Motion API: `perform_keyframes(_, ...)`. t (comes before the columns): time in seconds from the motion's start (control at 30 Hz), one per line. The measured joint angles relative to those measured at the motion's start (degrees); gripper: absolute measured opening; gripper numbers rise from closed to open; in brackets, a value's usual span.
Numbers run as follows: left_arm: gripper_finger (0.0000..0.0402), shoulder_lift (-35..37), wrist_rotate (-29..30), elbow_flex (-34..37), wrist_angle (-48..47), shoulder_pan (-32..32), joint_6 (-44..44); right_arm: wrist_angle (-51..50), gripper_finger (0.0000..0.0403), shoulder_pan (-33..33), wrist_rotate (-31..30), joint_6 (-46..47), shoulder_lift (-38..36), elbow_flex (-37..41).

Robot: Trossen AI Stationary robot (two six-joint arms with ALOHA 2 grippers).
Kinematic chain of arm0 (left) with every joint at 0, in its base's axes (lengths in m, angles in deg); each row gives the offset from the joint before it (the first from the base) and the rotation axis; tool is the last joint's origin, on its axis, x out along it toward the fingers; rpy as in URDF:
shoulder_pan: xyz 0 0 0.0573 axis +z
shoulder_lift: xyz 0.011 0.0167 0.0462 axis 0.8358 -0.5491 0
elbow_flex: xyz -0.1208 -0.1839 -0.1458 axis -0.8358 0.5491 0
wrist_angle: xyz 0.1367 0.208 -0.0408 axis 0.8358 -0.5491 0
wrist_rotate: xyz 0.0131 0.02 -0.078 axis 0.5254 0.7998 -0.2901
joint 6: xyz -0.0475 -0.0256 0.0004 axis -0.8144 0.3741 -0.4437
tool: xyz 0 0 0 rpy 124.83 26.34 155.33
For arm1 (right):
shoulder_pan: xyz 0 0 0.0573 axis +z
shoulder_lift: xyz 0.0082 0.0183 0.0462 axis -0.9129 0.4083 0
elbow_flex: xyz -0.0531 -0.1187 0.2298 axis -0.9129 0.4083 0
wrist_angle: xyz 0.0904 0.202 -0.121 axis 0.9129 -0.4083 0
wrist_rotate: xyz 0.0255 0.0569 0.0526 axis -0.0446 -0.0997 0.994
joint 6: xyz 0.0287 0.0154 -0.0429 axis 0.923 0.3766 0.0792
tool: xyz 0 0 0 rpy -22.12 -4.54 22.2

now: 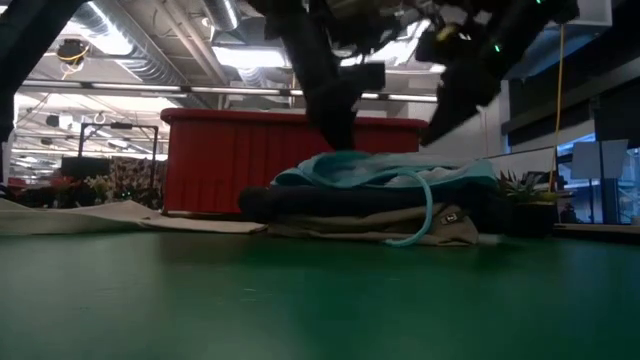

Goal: Fold Laundry from Bin
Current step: Stack the folded light blue shorts on top of the folded black shorts

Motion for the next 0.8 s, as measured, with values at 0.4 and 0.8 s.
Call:
perform_keyframes(0.4,0.0001,0.0,1.9,12.6,15.1,-1.1,-2.6,12.7,0.0133,0.0,-1.5,9.0,0.0,14.3)
perform_keyframes(0.8,0.0002,0.7,1.8,12.0,14.5,-1.1,-2.6,11.9,0.0133,0.0,0.2,9.6,-0.9,13.4)
